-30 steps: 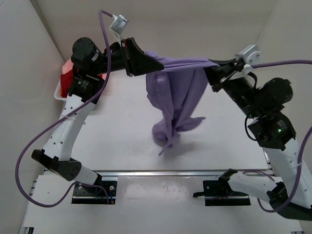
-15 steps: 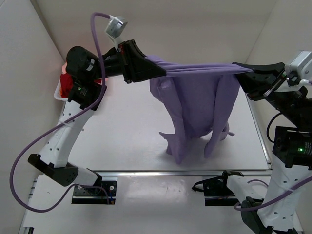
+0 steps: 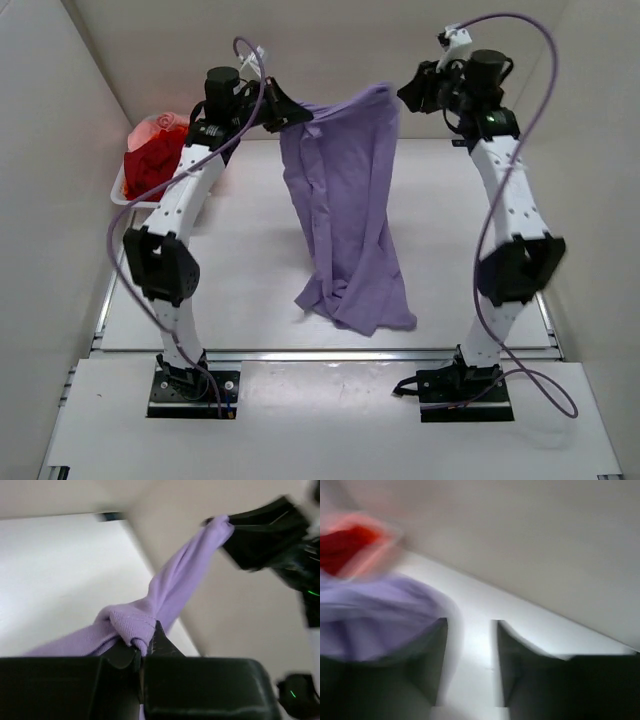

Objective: Fold and stack the t-shirts
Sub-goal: Flatten out the tshirt

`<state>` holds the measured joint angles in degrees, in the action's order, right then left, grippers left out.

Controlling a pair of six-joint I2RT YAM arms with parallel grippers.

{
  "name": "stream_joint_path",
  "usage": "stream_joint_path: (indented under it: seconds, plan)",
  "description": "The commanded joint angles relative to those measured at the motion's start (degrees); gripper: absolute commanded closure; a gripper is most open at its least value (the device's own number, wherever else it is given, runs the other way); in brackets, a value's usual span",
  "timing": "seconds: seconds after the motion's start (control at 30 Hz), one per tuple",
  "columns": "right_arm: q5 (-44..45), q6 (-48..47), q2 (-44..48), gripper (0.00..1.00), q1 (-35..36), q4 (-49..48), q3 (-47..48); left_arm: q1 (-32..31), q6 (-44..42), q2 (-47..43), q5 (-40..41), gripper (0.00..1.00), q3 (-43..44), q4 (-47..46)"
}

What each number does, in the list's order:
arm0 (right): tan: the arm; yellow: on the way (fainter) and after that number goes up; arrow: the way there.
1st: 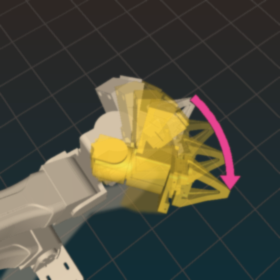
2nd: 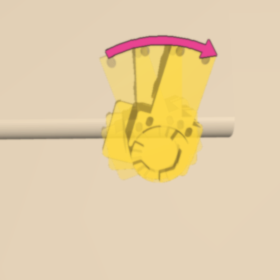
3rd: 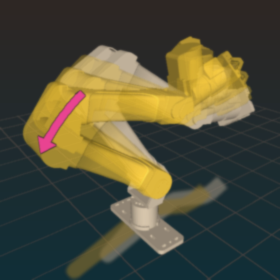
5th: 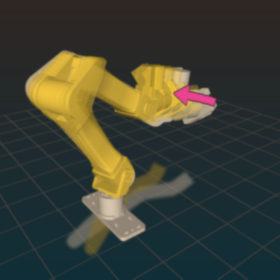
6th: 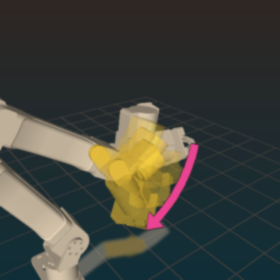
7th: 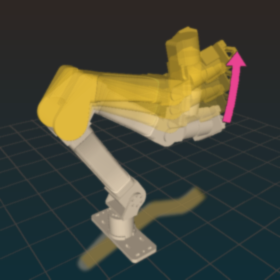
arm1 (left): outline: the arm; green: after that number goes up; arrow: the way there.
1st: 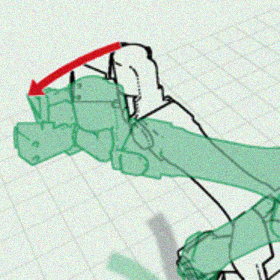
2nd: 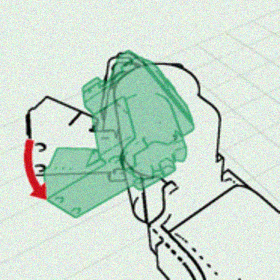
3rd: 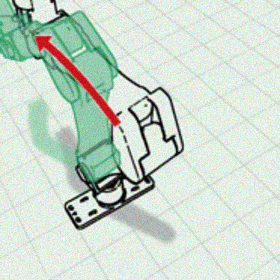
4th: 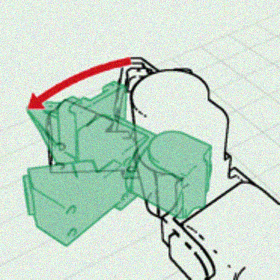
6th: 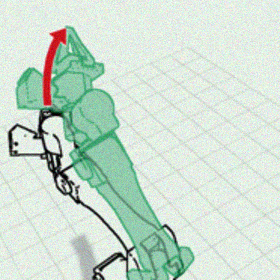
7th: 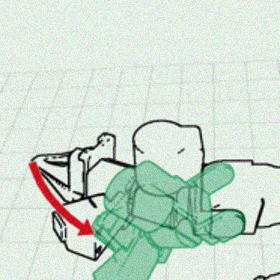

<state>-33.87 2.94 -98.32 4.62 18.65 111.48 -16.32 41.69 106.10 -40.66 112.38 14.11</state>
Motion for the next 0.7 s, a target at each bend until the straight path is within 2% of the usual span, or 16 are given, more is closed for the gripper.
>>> stream_joint_path:
  seconds: [0.0, 0.03, 0.07, 0.13, 0.2, 0.3, 0.33, 0.37, 0.4, 0.43, 0.53, 0.67]
  plan:
    - [33.73, -8.72, -10.91, 0.53, -0.86, 7.43, 19.89, 6.47, -7.07, 5.94, 15.0, 0.92, 7.76, 17.09]
    - [35.26, -8.31, -10.84, 0.35, -1.19, 6.4, 18.26, 6.82, -6.11, 5.78, 15.26, 0.87, 6.38, 15.96]
    - [37.1, -7.61, -8.92, 0.24, -1.37, 5.09, 13.98, 7.61, -5.23, 4.82, 14.57, 0.8, 2.8, 13.51]
    - [36.68, -6.55, -5.31, 0.2, -1.28, 3.93, 7.81, 7.53, -4.87, 2.45, 15.78, 0.75, -3.09, 10.69]
    - [35.11, -7.77, 1.25, 0.24, -0.06, 2.89, -3.14, 7.62, -5.22, -0.45, 16.84, 0.73, -7.78, 9.36]
    - [29.75, -8.04, 9.52, 0.36, 6.26, 2.09, -16.51, 7.09, -5.04, -2.47, 16.5, 0.68, -14.1, 7.6]
    - [29.39, -6.65, 10.86, 0.45, 10.02, 2.7, -19.17, 6.74, -4.95, -3.26, 16.49, 0.68, -16.38, 6.56]
    - [29.56, -5.94, 12.79, 0.47, 14.49, 2.53, -23.55, 6.3, -5.04, -3.45, 17.1, 0.67, -18.49, 5.76]
    - [31.39, -5.32, 13.76, 0.48, 17.23, 2.44, -27.42, 6.3, -4.69, -3.97, 17.28, 0.67, -20.08, 5.41]
    - [33.23, -4.79, 13.77, 0.48, 23.09, 2.61, -31.2, 5.95, -4.78, -4.06, 17.55, 0.67, -20.44, 5.4]
    - [31.33, 1.44, 12.03, 0.49, 33.22, 1.57, -37.8, 5.68, -5.13, -4.85, 17.28, 0.65, -22.73, 5.76]
    - [32.11, 7.33, 6.14, 0.44, 43.17, 1.63, -38.63, 6.64, -6.19, -6.87, 19.3, 0.52, -25.1, 7.51]
